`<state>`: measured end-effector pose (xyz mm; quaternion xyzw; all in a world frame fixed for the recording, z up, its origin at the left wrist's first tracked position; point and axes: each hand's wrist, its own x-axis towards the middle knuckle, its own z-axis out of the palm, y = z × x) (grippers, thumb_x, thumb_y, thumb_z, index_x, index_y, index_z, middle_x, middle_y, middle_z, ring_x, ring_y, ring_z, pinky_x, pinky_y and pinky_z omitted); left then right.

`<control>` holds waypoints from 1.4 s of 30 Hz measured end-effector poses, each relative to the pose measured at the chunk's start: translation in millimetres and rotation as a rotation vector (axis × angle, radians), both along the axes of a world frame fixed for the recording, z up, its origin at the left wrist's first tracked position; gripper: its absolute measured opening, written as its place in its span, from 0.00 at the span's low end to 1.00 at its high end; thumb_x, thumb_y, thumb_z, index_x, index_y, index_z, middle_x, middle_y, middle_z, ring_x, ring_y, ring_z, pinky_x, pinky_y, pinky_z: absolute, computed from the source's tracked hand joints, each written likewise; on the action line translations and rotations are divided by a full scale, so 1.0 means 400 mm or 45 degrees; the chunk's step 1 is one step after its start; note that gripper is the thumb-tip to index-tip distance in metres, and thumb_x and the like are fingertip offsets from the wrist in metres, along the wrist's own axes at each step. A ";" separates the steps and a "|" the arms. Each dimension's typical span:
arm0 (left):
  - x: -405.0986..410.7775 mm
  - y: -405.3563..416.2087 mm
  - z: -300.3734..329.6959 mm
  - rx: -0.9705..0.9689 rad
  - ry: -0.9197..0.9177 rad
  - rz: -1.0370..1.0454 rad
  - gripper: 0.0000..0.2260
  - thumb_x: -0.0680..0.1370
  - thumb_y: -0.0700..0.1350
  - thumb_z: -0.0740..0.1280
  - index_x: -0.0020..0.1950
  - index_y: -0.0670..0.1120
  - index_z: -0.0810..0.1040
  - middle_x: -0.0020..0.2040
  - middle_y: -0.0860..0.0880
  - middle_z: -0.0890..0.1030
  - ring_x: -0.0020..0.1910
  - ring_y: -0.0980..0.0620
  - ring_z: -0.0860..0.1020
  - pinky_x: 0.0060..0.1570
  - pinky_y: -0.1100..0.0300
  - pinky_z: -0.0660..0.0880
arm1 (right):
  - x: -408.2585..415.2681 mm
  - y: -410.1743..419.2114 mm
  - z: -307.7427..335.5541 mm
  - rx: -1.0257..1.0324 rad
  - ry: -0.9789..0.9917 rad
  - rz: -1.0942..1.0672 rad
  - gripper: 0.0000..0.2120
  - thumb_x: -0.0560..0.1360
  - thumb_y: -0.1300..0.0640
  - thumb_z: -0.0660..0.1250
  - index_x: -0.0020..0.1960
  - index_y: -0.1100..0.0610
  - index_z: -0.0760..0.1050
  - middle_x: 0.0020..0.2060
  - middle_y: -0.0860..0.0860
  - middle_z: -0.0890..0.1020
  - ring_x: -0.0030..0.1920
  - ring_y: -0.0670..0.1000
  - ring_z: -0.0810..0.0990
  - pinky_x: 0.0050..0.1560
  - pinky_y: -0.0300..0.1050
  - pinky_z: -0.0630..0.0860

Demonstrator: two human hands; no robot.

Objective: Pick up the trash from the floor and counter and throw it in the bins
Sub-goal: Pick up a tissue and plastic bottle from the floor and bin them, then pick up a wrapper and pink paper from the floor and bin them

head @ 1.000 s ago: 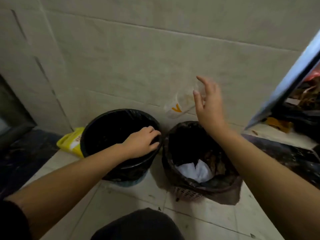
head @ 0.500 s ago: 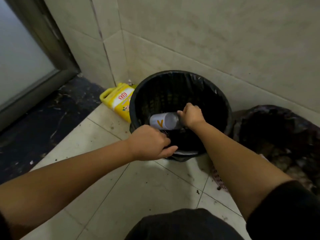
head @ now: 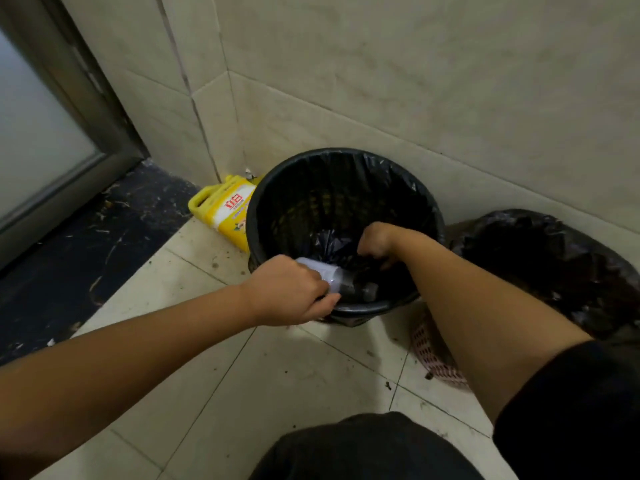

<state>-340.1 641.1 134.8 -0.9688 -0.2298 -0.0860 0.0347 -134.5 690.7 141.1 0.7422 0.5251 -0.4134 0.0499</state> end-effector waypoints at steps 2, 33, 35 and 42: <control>0.012 0.008 0.022 0.028 0.051 0.016 0.24 0.76 0.56 0.51 0.30 0.46 0.78 0.26 0.47 0.81 0.24 0.45 0.78 0.22 0.61 0.69 | 0.038 -0.009 0.068 0.254 0.115 -0.099 0.06 0.78 0.61 0.61 0.51 0.61 0.76 0.46 0.59 0.75 0.47 0.58 0.76 0.43 0.54 0.80; 1.365 -1.076 0.137 -0.224 0.336 -1.196 0.16 0.80 0.48 0.55 0.66 0.46 0.69 0.62 0.43 0.75 0.60 0.42 0.75 0.55 0.48 0.74 | 0.797 -1.777 0.131 -0.166 -0.801 -1.552 0.22 0.80 0.46 0.51 0.71 0.55 0.63 0.68 0.58 0.69 0.63 0.60 0.73 0.61 0.56 0.72; 1.364 -1.224 0.087 -0.256 0.408 -1.221 0.17 0.80 0.48 0.55 0.68 0.46 0.68 0.64 0.43 0.74 0.61 0.42 0.74 0.55 0.49 0.73 | 0.777 -1.942 0.086 -0.234 -0.776 -1.636 0.22 0.80 0.47 0.52 0.71 0.55 0.63 0.67 0.58 0.69 0.63 0.60 0.73 0.61 0.55 0.72; 1.433 -1.614 -0.063 -0.232 0.650 -1.225 0.18 0.80 0.49 0.56 0.69 0.45 0.66 0.64 0.42 0.73 0.61 0.42 0.73 0.54 0.50 0.74 | 0.747 -2.366 -0.106 -0.338 -0.566 -1.817 0.21 0.80 0.49 0.53 0.70 0.56 0.63 0.68 0.58 0.68 0.65 0.60 0.72 0.61 0.54 0.72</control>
